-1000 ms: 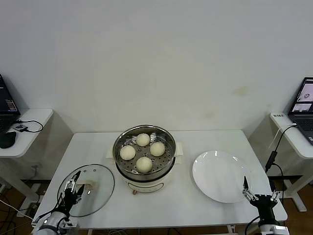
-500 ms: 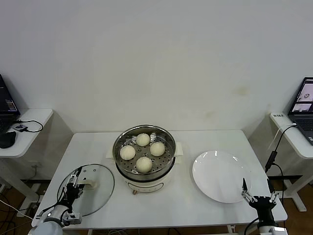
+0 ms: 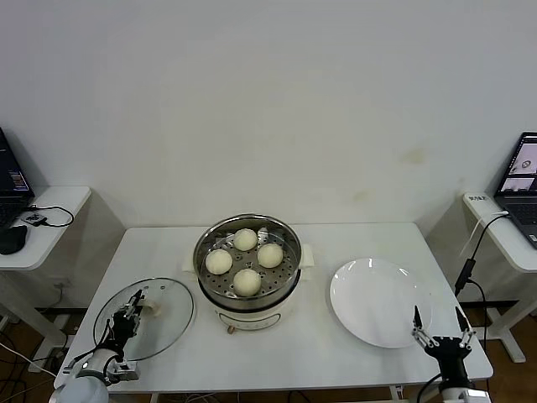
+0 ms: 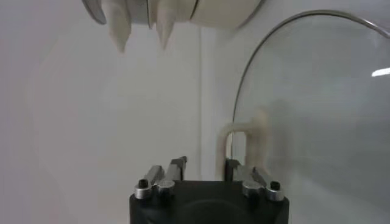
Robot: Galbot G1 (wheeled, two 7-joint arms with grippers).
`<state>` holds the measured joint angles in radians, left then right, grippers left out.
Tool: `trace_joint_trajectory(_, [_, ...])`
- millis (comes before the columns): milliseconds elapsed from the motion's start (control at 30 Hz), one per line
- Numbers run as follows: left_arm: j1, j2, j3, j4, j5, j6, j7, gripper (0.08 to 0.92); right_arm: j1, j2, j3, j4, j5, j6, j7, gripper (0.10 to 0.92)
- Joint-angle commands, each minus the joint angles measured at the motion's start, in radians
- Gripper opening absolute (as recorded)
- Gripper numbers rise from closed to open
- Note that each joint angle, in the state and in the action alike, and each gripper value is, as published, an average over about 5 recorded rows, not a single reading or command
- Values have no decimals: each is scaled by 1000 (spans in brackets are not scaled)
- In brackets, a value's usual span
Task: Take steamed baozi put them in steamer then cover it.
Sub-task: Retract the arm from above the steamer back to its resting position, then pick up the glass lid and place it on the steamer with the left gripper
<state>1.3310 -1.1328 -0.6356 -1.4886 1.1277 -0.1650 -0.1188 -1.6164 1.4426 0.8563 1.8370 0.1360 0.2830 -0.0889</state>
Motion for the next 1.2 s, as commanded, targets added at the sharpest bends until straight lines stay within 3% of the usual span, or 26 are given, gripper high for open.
trace_joint_trajectory(33, [-2,-1,-7,13,-7,-18,-37,242,-2,0,-3,2,-2,2,-1,823])
trace_joint_trajectory(200, [40,-6,-39,-45,2,-12,-72,132,-1,-2,-11,2,-6,3,-1,823])
trace_joint_trajectory(400, [116,-10,-126,-186,9,52,-84,126,1,-7,-20,4,-8,1,-2,823])
trace_joint_trajectory(767, [150,25,-233,-438,-19,151,45,126,-2,-12,-28,8,-63,25,3,823])
trace_joint_trajectory(1000, [109,84,-163,-542,-81,223,134,126,-10,-8,-45,11,-113,43,12,823])
trace_joint_trajectory(1200, [11,142,-14,-540,-131,289,157,126,2,-5,-59,4,-177,47,32,823])
